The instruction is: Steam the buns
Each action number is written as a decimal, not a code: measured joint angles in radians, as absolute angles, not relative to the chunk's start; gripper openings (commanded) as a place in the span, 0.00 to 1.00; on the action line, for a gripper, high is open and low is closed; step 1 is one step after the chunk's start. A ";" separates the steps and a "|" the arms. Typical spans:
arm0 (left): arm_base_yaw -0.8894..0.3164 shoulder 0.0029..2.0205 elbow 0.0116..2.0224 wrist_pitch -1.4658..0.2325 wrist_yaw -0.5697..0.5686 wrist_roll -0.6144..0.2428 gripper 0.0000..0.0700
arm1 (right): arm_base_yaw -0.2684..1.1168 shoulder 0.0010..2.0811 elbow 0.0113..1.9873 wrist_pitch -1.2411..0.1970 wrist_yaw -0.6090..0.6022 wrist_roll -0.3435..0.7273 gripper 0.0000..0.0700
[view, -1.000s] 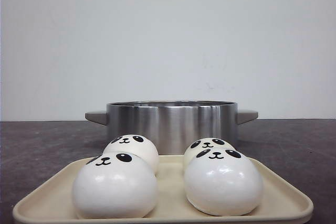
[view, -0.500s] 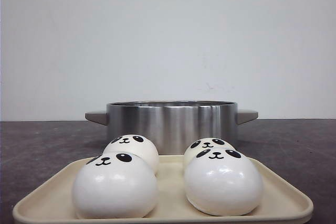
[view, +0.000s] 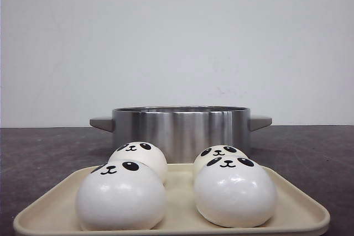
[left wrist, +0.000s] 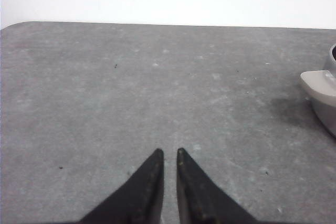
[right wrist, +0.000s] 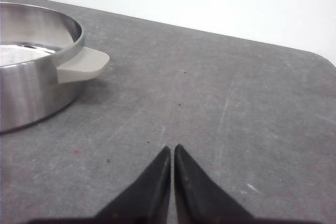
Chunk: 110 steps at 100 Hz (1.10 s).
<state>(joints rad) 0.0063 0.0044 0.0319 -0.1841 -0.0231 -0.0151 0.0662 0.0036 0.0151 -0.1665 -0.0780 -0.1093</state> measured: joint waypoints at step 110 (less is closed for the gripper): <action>0.006 0.337 0.676 -0.463 0.334 -0.440 0.01 | 0.066 0.323 0.734 -0.439 -0.313 0.197 0.01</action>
